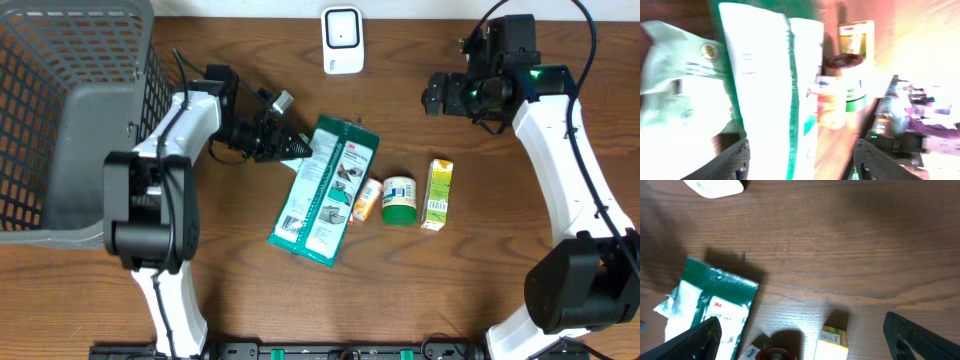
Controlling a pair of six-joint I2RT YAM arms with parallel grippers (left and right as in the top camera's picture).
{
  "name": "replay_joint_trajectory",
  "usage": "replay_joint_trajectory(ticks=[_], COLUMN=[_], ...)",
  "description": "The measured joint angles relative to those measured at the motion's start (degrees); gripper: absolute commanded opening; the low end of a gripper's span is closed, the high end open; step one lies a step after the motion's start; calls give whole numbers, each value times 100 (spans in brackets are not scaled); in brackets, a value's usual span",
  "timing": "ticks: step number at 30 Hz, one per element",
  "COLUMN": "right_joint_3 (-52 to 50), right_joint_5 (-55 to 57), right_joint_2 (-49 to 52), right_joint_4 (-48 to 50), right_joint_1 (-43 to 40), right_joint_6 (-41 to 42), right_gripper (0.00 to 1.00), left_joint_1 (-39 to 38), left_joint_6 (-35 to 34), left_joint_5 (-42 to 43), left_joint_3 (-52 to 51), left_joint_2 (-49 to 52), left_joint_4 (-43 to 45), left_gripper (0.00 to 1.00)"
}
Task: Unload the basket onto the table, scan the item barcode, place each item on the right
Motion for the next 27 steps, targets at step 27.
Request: replay_joint_trajectory(ticks=[27], right_joint_3=[0], right_joint_5=[-2], right_joint_2=[0], right_joint_4=[0], right_joint_1=[0], right_joint_6=[0], right_gripper=[99], left_joint_1=[297], left_joint_6=[-2393], left_joint_5=[-7088], left_joint_3=[131], left_joint_2=[-2883], left_joint_4=[269], left_gripper=[73])
